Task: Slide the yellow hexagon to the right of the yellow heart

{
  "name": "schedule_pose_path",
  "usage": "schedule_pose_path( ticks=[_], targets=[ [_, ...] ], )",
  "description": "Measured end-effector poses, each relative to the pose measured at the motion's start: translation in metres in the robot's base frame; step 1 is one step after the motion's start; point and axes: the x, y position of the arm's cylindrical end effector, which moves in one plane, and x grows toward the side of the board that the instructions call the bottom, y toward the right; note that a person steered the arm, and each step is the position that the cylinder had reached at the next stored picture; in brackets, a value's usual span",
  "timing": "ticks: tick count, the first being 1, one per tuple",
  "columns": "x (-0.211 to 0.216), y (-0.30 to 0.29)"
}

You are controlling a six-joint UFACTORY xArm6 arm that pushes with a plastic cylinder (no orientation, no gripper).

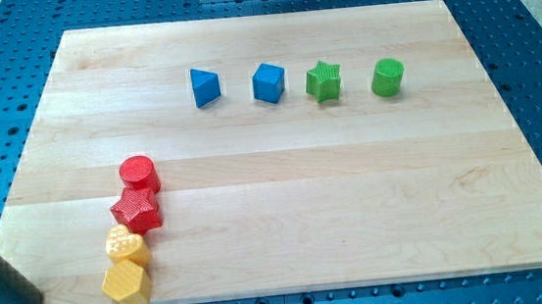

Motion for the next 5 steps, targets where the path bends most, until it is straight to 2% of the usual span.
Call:
schedule_pose_path(
  ticks=[3,5],
  targets=[
    [0.0,0.055],
    [-0.001,0.119]
  ],
)
